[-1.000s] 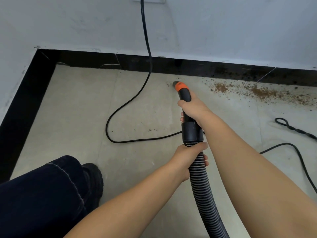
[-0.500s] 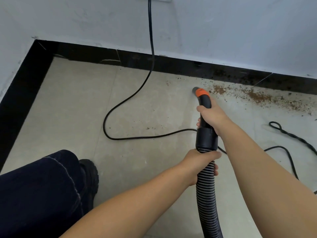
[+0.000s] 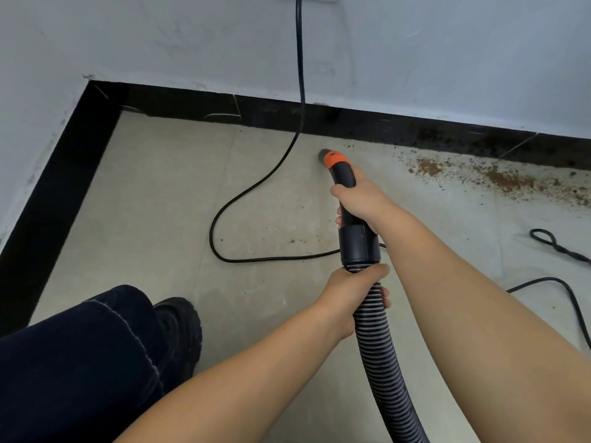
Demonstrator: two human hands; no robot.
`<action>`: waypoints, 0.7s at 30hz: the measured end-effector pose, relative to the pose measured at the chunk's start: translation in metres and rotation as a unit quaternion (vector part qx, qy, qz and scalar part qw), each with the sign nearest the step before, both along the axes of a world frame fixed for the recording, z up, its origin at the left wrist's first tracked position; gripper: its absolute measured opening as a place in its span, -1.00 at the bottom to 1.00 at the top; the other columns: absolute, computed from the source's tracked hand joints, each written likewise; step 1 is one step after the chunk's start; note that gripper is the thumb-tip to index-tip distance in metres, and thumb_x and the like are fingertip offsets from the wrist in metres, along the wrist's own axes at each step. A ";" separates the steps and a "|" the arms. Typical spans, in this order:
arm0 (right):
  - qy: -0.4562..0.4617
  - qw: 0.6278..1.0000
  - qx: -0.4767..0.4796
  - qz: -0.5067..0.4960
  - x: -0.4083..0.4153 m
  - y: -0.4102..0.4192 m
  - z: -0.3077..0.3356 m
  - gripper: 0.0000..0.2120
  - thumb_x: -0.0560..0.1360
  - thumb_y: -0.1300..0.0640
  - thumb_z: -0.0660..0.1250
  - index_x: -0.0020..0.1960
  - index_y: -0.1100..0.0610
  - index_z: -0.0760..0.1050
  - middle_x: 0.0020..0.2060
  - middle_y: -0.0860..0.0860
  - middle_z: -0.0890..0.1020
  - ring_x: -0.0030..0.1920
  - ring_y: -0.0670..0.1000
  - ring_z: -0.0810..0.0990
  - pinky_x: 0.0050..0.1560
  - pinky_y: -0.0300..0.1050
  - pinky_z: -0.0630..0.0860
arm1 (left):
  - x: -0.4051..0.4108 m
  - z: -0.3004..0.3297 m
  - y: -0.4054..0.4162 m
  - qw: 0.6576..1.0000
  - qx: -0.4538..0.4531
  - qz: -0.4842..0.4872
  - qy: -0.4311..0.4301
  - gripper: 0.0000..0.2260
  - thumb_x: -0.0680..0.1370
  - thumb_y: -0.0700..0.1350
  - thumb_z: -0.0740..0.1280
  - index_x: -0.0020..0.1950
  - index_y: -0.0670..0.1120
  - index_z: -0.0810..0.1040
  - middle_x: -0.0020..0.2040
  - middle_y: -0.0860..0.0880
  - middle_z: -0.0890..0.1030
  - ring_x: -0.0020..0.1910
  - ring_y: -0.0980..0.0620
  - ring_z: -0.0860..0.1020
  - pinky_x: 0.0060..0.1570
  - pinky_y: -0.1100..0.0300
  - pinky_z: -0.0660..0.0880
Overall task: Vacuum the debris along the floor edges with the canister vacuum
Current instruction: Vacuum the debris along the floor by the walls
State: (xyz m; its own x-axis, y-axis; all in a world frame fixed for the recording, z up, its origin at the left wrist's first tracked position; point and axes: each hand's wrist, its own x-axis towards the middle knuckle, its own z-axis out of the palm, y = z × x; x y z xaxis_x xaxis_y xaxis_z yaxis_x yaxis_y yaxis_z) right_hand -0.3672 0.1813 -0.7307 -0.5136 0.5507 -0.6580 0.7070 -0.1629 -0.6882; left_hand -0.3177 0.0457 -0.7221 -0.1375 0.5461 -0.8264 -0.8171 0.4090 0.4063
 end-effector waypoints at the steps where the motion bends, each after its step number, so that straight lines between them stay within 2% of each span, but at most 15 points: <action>1: 0.001 1.000 -0.001 -0.002 -0.001 0.000 0.000 -0.53 0.55 0.12 0.22 0.42 -0.08 0.22 -0.28 0.11 0.54 -0.44 0.02 0.57 -0.24 -0.01 0.66 | -0.001 -0.001 0.000 1.000 -0.001 0.001 0.001 -0.89 0.51 -0.18 0.38 -0.05 -0.16 0.48 -0.40 -0.09 0.54 -0.51 0.04 0.53 -0.45 0.28 0.51; 5: 0.004 1.000 0.001 -0.017 -0.005 0.001 -0.001 -0.53 0.55 0.14 0.22 0.42 -0.08 0.21 -0.24 0.12 0.53 -0.43 0.03 0.56 -0.32 -0.07 0.63 | -0.008 -0.003 0.003 1.000 0.000 -0.006 0.009 -0.87 0.52 -0.18 0.38 0.00 -0.17 0.48 -0.37 -0.10 0.54 -0.51 0.05 0.53 -0.44 0.28 0.51; 8: 0.007 0.998 0.014 -0.063 -0.002 0.009 -0.002 -0.55 0.55 0.16 0.21 0.40 -0.04 0.24 -0.19 0.12 0.51 -0.42 0.05 0.56 -0.15 0.08 0.67 | -0.011 -0.004 0.007 0.999 0.000 -0.036 0.012 -0.83 0.52 -0.15 0.39 0.04 -0.18 0.49 -0.34 -0.10 0.56 -0.47 0.03 0.55 -0.41 0.26 0.52; 10: 0.002 0.995 0.024 -0.096 0.007 0.018 -0.003 -0.57 0.54 0.17 0.21 0.39 -0.02 0.25 -0.17 0.11 0.50 -0.45 0.05 0.55 -0.12 0.10 0.66 | -0.010 -0.004 0.012 0.998 0.002 -0.061 0.013 -0.83 0.51 -0.13 0.41 0.00 -0.18 0.49 -0.34 -0.10 0.57 -0.45 0.03 0.56 -0.38 0.24 0.53; 17: -0.017 0.980 0.046 -0.193 0.046 0.060 -0.003 -0.59 0.53 0.19 0.20 0.36 0.03 0.26 -0.29 0.11 0.49 -0.55 0.02 0.51 -0.33 -0.05 0.58 | 0.005 0.001 0.046 0.992 0.018 -0.123 0.016 -0.88 0.50 -0.15 0.41 -0.10 -0.15 0.50 -0.42 -0.07 0.57 -0.49 0.03 0.55 -0.40 0.26 0.55; 21: -0.018 0.975 0.046 -0.216 0.058 0.080 -0.004 -0.63 0.54 0.18 0.21 0.33 0.07 0.29 -0.27 0.12 0.48 -0.51 0.03 0.51 -0.39 -0.11 0.54 | 0.012 0.003 0.064 0.990 0.015 -0.142 0.013 -0.87 0.50 -0.14 0.41 -0.10 -0.14 0.49 -0.42 -0.06 0.56 -0.50 0.05 0.54 -0.40 0.27 0.55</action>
